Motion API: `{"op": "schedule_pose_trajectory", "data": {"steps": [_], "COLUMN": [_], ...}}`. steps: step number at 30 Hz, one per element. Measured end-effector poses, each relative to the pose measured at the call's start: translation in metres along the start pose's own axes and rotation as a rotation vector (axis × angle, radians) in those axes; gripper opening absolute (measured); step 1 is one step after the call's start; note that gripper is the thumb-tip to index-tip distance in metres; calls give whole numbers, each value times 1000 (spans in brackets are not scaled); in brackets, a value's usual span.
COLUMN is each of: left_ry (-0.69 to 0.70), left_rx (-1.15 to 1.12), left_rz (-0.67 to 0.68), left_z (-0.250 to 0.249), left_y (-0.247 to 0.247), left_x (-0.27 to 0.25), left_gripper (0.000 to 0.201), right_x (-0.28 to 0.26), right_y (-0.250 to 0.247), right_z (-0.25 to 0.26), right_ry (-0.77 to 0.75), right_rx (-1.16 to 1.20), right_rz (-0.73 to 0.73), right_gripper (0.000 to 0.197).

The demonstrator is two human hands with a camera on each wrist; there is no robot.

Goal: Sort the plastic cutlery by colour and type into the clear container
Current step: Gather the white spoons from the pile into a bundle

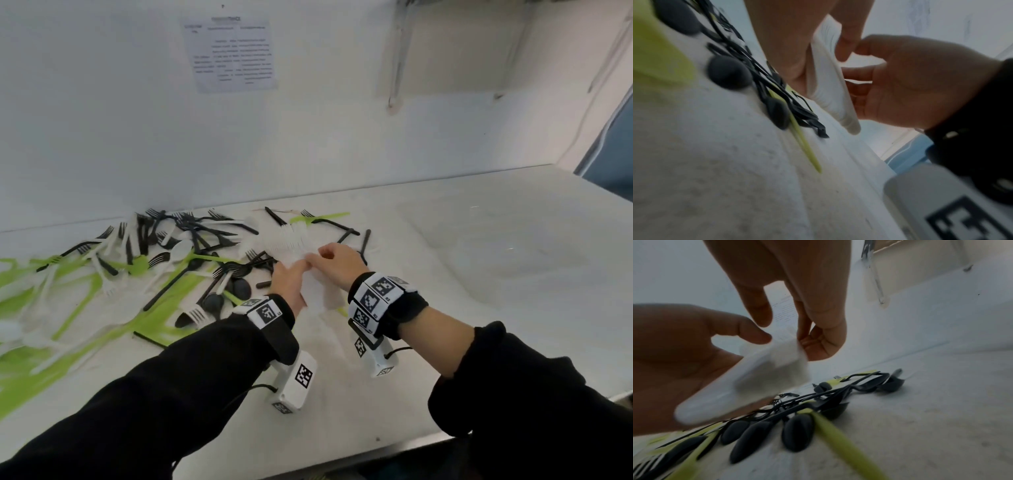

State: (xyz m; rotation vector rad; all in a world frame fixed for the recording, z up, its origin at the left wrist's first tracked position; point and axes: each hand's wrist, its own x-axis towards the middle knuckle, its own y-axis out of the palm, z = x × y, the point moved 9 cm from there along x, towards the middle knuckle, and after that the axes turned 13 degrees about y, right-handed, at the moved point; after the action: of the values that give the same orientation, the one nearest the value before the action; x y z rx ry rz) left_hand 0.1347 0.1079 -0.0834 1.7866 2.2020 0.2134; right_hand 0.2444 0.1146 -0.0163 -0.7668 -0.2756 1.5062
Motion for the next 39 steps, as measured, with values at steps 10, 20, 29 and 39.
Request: {"op": "schedule_pose_trajectory", "data": {"steps": [10, 20, 29, 39], "left_ry": [-139, -128, -31, 113], "left_rx": [-185, -266, -123, 846], "left_rz": [-22, 145, 413, 662], "left_z": [38, 40, 36, 71], "left_y": [88, 167, 230, 283], "left_x": [-10, -26, -42, -19], "left_gripper": [13, 15, 32, 122], "right_x": [13, 28, 38, 69], "right_y": [-65, -127, -190, -297], "right_z": [-32, -65, -72, -122], "right_ry": [-92, -58, -95, -119], "right_rx": [-357, -359, -471, -910], "right_rz": [-25, -89, -68, 26], "right_gripper": [44, 36, 35, 44]}}
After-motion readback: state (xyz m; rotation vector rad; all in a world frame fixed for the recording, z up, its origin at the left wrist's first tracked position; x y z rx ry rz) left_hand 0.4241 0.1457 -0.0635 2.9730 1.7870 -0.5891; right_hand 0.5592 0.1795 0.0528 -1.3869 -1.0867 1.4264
